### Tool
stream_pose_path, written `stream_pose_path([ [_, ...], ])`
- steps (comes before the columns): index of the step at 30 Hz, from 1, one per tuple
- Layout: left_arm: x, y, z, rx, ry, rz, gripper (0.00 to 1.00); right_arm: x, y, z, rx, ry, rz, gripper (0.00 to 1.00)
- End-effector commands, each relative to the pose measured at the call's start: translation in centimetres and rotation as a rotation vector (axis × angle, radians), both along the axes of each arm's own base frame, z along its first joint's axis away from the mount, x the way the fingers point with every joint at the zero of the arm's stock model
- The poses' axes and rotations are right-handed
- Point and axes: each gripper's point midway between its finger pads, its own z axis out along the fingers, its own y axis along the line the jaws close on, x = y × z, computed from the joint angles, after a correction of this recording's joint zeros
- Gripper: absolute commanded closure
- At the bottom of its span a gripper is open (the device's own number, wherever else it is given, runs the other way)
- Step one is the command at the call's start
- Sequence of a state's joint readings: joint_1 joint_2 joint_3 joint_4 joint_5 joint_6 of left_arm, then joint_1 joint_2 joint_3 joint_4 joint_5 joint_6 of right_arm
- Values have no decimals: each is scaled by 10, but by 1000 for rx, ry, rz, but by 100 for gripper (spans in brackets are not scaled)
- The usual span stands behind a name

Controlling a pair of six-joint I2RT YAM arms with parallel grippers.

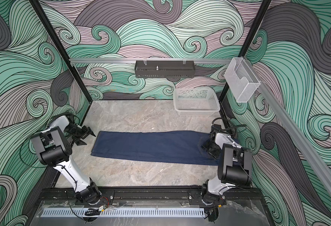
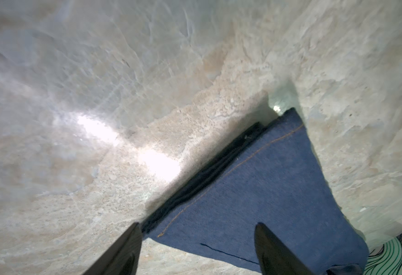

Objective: Fold and stack the trousers
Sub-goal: Move the trousers to the center of the table.

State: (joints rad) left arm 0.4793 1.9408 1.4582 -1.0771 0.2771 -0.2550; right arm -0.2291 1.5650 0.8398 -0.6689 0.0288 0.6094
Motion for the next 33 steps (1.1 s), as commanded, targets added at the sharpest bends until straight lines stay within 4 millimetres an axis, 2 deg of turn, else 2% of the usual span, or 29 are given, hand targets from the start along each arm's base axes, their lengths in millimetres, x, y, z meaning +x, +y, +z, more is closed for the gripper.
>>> stream_pose_path([
  [1, -2, -9, -3, -6, 47, -70, 24, -7, -5, 1, -20, 26, -13, 29],
  [7, -5, -19, -20, -39, 98, -103, 26, -5, -1, 13, -12, -20, -1, 30],
  [16, -17, -33, -39, -23, 196, -179, 26, -5, 10, 5, 28, -20, 13, 31],
  [20, -21, -41, -43, -20, 216, -207, 29, -5, 13, 4, 33, -26, 20, 31],
  [28, -24, -56, -50, -42, 229, -249, 42, -3, 17, 4, 43, -32, 26, 32],
  [33, -20, -60, -49, -51, 215, -255, 67, -4, 18, 4, 45, -38, 28, 33],
])
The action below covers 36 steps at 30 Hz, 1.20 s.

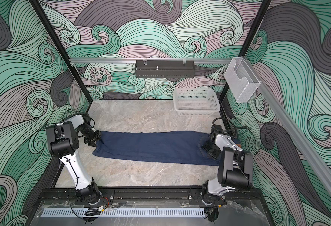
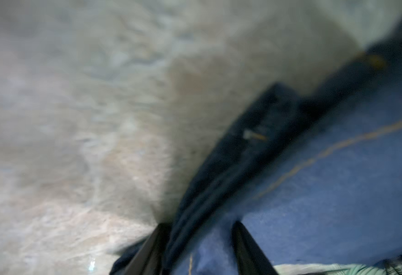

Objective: Fold and stack the trousers
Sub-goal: Move the trousers to the center of the table, then fold the trousers at the center of the table.

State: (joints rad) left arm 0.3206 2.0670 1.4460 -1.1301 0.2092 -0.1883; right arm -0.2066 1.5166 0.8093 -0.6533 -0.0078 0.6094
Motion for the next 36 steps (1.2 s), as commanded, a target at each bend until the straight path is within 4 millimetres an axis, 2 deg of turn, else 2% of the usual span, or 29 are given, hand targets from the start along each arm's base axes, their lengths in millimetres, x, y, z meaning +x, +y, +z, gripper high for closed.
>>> stream_pose_path([
  [1, -5, -10, -5, -34, 29, -21, 72, -4, 6, -1, 18, 4, 3, 34],
  [3, -2, -10, -1, -31, 11, -24, 82, -4, 8, 0, 22, -1, 7, 34],
  [8, 3, -8, 8, -15, -26, -26, 98, -4, 11, 3, 22, -11, 19, 35],
  [12, 6, -8, 14, -10, -51, -26, 100, -4, 16, 6, 28, -21, 31, 35],
  [15, 10, -2, 30, 32, -98, -22, 100, -5, 22, 7, 30, -27, 48, 35],
  [20, 10, 36, 65, 261, -128, 5, 100, -7, 35, 7, 41, -36, 83, 35],
  [27, 8, 87, 95, 467, -128, 83, 100, -10, 61, 0, 71, -25, 137, 36],
  [32, 8, 120, 124, 585, -158, 136, 100, -3, 93, 2, 76, -42, 195, 36],
  [36, 7, 141, 145, 683, -154, 138, 100, 5, 126, -2, 95, -27, 250, 36],
])
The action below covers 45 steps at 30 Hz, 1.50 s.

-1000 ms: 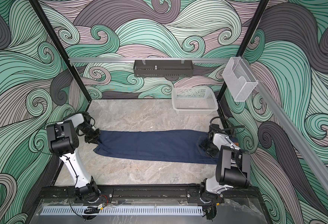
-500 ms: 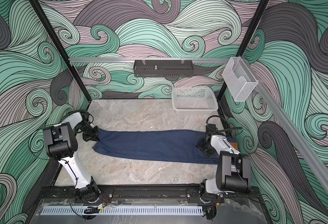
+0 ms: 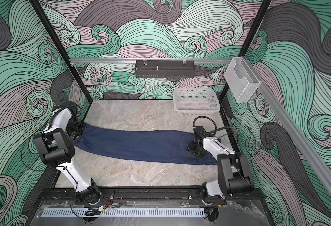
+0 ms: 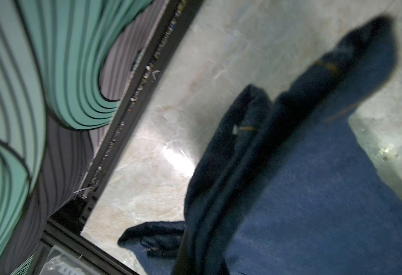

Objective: Fold and stack the trousers
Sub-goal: Fold the trousers at the center of the table.

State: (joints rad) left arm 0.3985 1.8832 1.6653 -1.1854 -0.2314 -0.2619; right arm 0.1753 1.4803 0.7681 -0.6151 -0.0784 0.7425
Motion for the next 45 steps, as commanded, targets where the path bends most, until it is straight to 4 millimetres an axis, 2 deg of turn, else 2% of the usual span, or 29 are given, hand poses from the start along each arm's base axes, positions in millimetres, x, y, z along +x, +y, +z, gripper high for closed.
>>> stream_pose_path([
  [1, -9, 28, 35, 151, 11, 39, 100, 9, 23, -2, 7, 9, 5, 36],
  [5, -7, 29, 40, 156, 9, 37, 100, 19, 44, 1, 9, -3, 43, 36],
  [9, -4, 13, 41, 77, -26, -1, 100, 29, 55, 18, 28, -54, 60, 36],
  [12, 2, -24, 44, -64, -96, -78, 100, 35, 54, 38, 15, -104, 76, 33],
  [15, 7, -79, 48, -256, -187, -173, 100, 41, 49, 61, -13, -162, 93, 32],
  [19, 0, -137, 59, -377, -244, -249, 100, 43, 39, 84, -34, -215, 101, 31],
  [22, -9, -169, 72, -434, -292, -260, 100, 41, 31, 90, -19, -231, 85, 31],
  [26, -19, -202, 85, -498, -365, -264, 100, 38, 12, 91, -34, -241, 62, 31],
  [30, -26, -236, 93, -563, -409, -273, 100, 32, -7, 83, -34, -218, 20, 30],
  [37, -30, -278, 84, -592, -426, -252, 100, 21, -20, 70, -29, -189, -13, 30],
  [41, -21, -300, 80, -596, -470, -226, 100, 18, -20, 66, -24, -182, -21, 30],
  [45, -13, -316, 65, -575, -486, -215, 100, 15, -21, 64, -27, -178, -23, 30],
])
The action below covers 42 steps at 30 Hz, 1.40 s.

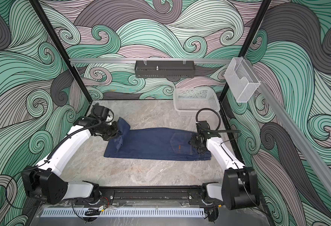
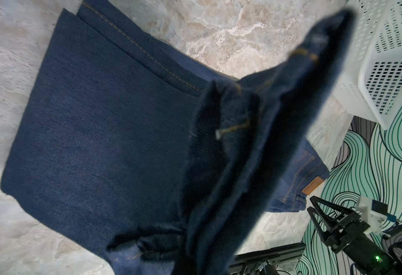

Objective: Fold and stack the trousers
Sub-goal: Fold the trousers at the center of the table.

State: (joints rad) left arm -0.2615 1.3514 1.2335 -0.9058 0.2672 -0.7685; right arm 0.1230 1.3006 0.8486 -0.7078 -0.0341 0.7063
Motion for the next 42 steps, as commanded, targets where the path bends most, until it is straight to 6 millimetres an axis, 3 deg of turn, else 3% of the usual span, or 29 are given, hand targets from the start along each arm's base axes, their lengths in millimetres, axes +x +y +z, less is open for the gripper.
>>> stream_pose_path([
  [1, 20, -11, 2, -10, -70, 80, 100, -4, -2, 1, -1, -3, 6, 30],
  [15, 28, -72, -39, 27, -47, 20, 100, -10, -2, 0, 9, -4, 2, 30],
  [24, 33, -93, -77, 63, 0, 10, 100, -18, -2, 2, 15, -13, 1, 30],
  [37, 29, -124, -101, 93, 34, -58, 100, -26, -3, 3, 18, -19, -5, 30],
  [39, 26, -130, -103, 78, 53, -71, 93, -26, -3, 4, 16, -24, -5, 30],
  [42, 23, -145, -90, 27, 40, -105, 70, -26, -3, 7, 15, -28, 0, 30],
])
